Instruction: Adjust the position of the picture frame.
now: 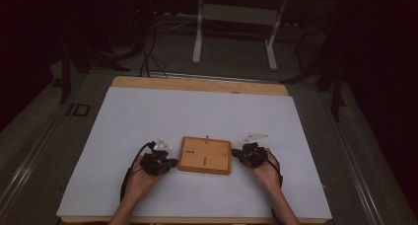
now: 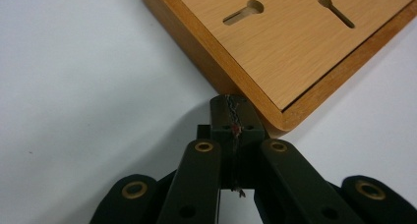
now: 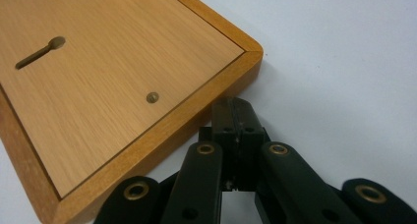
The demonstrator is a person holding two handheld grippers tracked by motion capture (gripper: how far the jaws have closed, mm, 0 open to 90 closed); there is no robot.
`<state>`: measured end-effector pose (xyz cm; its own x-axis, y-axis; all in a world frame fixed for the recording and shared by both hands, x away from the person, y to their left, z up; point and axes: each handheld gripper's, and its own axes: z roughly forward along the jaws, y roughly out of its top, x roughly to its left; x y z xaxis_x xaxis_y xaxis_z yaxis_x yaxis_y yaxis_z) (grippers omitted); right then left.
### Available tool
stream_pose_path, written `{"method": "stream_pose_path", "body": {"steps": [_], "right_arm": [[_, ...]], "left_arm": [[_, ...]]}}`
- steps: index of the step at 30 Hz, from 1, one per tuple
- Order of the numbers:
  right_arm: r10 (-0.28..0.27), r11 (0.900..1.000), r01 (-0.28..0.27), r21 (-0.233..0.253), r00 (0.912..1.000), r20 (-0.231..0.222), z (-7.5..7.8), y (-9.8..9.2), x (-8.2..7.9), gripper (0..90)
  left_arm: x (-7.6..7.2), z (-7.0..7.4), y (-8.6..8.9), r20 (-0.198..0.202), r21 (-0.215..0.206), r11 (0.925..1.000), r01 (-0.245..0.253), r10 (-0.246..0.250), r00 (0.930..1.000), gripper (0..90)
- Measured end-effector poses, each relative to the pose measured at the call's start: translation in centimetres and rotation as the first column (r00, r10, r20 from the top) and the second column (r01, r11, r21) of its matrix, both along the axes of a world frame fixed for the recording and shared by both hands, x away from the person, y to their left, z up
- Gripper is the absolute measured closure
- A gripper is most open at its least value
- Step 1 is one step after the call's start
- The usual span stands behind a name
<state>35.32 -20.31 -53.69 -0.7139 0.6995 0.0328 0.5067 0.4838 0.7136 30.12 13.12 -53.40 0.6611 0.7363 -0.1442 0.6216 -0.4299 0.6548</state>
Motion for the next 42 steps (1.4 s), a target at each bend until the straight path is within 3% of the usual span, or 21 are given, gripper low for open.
{"method": "stream_pose_path", "body": {"steps": [9,17,22,31,37,42], "right_arm": [[0.004,1.0,-0.004,0.009,0.9999,0.013,-0.1,0.4,0.4,90.0],[-0.007,1.0,0.007,-0.003,0.9997,0.023,-0.1,0.7,-0.1,90.0],[-0.003,0.999,0.005,-0.038,0.999,0.044,0.0,0.9,-1.0,90.0],[0.013,0.999,-0.011,-0.05,0.9985,0.054,-0.1,0.8,-1.4,90.0],[0.013,0.999,-0.011,-0.047,0.9984,0.054,-0.1,0.8,-1.4,90.0],[0.012,0.999,-0.01,-0.046,0.9983,0.056,-0.1,0.8,-1.4,90.0]], "left_arm": [[-0.5,0.0,0.0,0.003,0.006,1.0,0.002,-0.002,1.0,90.0],[-0.4,0.0,0.1,0.007,0.006,1.0,0.007,-0.008,0.9999,90.0],[-0.3,-0.1,0.2,0.007,-0.001,1.0,0.007,-0.007,1.0,89.6],[0.2,0.1,0.4,0.045,0.023,0.9997,0.004,-0.005,0.999,81.4],[0.4,0.2,0.7,0.057,0.009,0.9999,-0.008,0.007,0.9983,79.0],[0.5,0.5,1.0,0.089,-0.008,0.9996,-0.026,0.027,0.9956,77.4]]}}
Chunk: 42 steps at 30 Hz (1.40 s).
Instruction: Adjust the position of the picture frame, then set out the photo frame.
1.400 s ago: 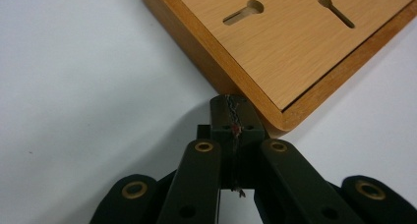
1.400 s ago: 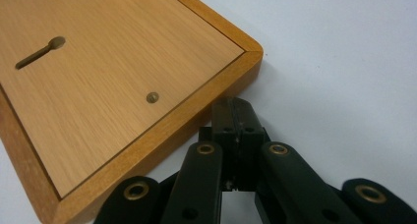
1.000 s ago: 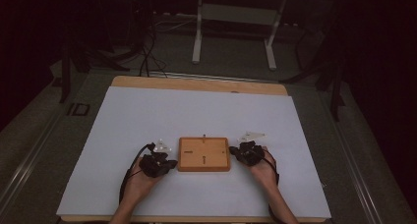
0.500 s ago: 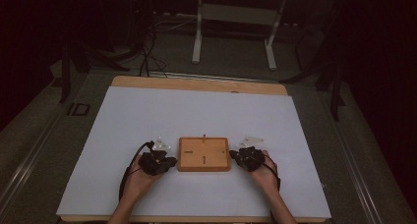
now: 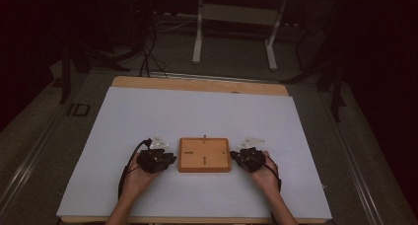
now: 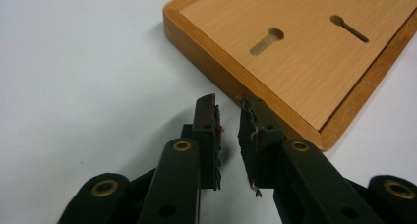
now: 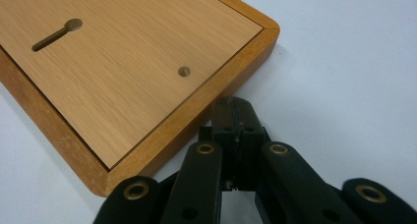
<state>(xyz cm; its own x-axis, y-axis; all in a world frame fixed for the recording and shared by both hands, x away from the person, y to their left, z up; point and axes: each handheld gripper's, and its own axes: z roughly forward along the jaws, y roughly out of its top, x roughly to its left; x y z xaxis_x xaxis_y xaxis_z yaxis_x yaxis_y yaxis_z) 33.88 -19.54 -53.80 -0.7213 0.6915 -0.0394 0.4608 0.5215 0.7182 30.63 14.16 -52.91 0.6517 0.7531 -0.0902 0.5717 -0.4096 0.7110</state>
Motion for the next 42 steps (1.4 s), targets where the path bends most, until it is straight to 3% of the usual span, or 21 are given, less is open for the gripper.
{"method": "stream_pose_path", "body": {"steps": [7,14,23,27,35,39,42], "right_arm": [[0.001,1.0,-0.001,0.007,1.0,-0.001,0.0,-0.1,0.1,88.6],[-0.001,1.0,0.001,0.004,1.0,-0.009,0.1,-0.3,-0.1,82.4],[0.009,1.0,-0.009,0.025,1.0,0.002,0.6,-0.9,-1.0,77.1],[0.03,0.999,-0.03,0.031,0.9995,0.011,0.8,-1.0,-1.4,74.7],[0.069,0.997,-0.068,0.023,0.9976,-0.006,0.9,-1.0,-2.4,79.9],[0.093,0.995,-0.093,0.023,0.9954,-0.021,0.9,-0.8,-2.6,88.9],[0.097,0.995,-0.097,0.017,0.9947,-0.033,0.8,-0.8,-2.6,90.0]], "left_arm": [[0.0,0.2,0.1,0.029,-0.018,0.9998,0.0,0.001,0.9996,69.5],[0.2,0.8,-0.4,0.072,-0.078,0.9966,0.026,-0.021,0.9972,64.2],[1.0,1.5,-1.8,0.09,-0.096,0.9912,0.091,-0.083,0.9925,63.4],[1.8,1.7,-2.7,0.094,-0.08,0.9892,0.122,-0.115,0.9889,63.3],[3.8,2.2,-4.8,0.121,-0.075,0.9854,0.153,-0.143,0.9822,70.5],[4.8,2.2,-5.7,0.11,-0.077,0.9841,0.16,-0.151,0.9824,73.2],[5.4,2.0,-6.2,0.099,-0.076,0.9839,0.162,-0.154,0.9831,75.8]]}}
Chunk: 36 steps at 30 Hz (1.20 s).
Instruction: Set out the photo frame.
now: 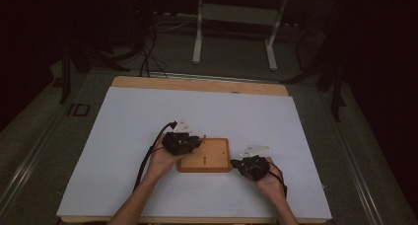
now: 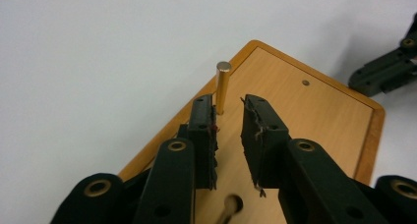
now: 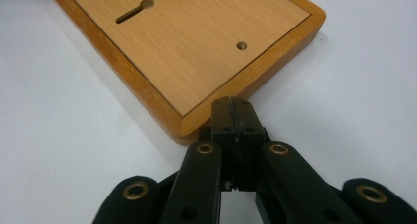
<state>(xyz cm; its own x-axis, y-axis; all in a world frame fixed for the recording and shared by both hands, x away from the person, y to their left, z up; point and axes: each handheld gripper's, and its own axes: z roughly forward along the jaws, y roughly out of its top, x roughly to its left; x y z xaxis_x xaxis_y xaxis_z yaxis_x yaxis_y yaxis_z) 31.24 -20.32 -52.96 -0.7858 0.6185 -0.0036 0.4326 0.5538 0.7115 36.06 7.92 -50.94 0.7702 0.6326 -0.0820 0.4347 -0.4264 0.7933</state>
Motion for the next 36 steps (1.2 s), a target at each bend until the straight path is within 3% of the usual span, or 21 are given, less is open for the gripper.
{"method": "stream_pose_path", "body": {"steps": [11,15,18,24,27,30,36], "right_arm": [[0.023,1.0,-0.022,0.004,0.9992,-0.034,0.0,-0.3,-0.4,90.0],[0.029,0.999,-0.028,0.022,0.9985,-0.046,0.0,-0.5,-0.6,90.0],[0.058,0.996,-0.054,0.071,0.9962,-0.065,0.3,-0.5,-0.9,90.0],[0.071,0.995,-0.066,0.073,0.9955,-0.063,0.3,-0.6,-1.0,90.0],[0.075,0.995,-0.071,0.072,0.9957,-0.055,0.4,-0.6,-1.0,90.0],[0.078,0.994,-0.074,0.077,0.9958,-0.049,0.4,-0.6,-1.0,80.6],[0.1,0.992,-0.096,0.084,0.9939,-0.047,0.2,-0.4,-1.0,56.9]], "left_arm": [[1.3,-0.3,-1.7,-0.015,-0.021,0.9998,-0.001,0.0,0.9999,79.0],[1.5,-0.5,-1.7,-0.021,-0.034,0.9994,-0.009,0.009,0.9998,81.7],[1.6,-0.6,-1.7,-0.016,-0.038,0.9993,-0.008,0.008,0.9998,82.0],[1.7,-0.7,-1.6,-0.007,-0.031,0.9995,0.001,-0.001,1.0,83.0],[1.9,-0.8,-1.5,-0.024,-0.048,0.9988,0.001,-0.002,0.9997,83.7],[2.3,-0.7,-1.2,-0.06,-0.061,0.9981,0.01,-0.014,0.9981,83.8],[2.7,-0.4,-1.2,-0.094,-0.051,0.9984,0.025,-0.03,0.9951,83.8]]}}
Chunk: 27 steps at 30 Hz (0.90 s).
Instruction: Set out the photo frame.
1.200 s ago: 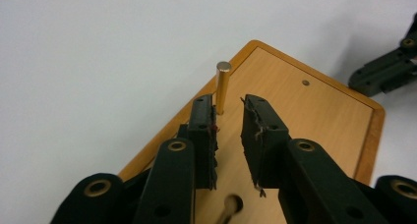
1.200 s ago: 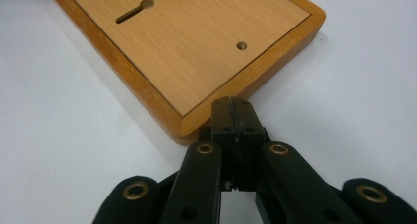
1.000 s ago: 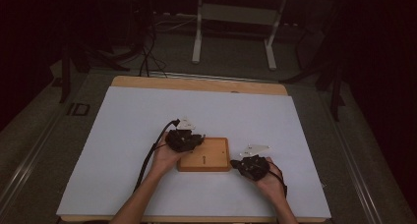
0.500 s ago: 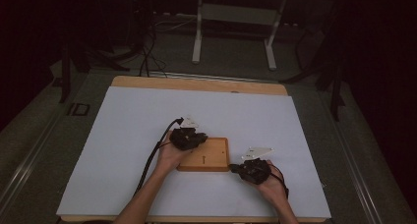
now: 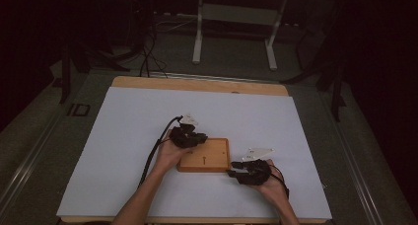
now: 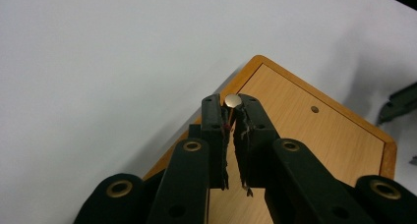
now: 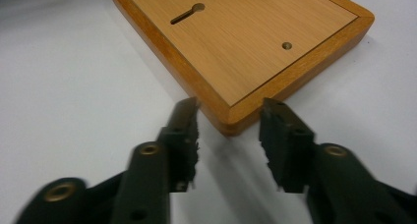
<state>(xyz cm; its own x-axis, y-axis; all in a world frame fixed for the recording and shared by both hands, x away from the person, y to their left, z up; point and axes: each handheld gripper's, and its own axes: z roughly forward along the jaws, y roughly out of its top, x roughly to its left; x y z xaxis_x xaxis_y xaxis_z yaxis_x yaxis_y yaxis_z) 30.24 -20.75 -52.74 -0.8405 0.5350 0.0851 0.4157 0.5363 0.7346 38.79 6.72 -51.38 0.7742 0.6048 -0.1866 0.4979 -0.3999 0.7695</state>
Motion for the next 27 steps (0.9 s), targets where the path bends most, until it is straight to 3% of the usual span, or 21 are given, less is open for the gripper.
{"method": "stream_pose_path", "body": {"steps": [13,20,27], "right_arm": [[0.019,1.0,-0.018,-0.026,0.9995,0.025,-0.4,0.8,0.1,42.6],[0.005,0.998,-0.002,-0.061,0.9994,0.035,-0.8,1.3,0.3,29.8],[-0.004,0.994,0.012,-0.11,0.9976,0.069,-1.3,1.8,0.4,28.2]], "left_arm": [[0.8,0.0,0.4,-0.047,-0.016,0.9994,0.031,-0.032,0.9984,83.7],[1.3,-0.1,0.5,-0.081,-0.032,0.9989,0.034,-0.036,0.996,83.9],[1.8,-0.2,0.5,-0.109,-0.042,0.9986,0.032,-0.037,0.9934,84.4]]}}
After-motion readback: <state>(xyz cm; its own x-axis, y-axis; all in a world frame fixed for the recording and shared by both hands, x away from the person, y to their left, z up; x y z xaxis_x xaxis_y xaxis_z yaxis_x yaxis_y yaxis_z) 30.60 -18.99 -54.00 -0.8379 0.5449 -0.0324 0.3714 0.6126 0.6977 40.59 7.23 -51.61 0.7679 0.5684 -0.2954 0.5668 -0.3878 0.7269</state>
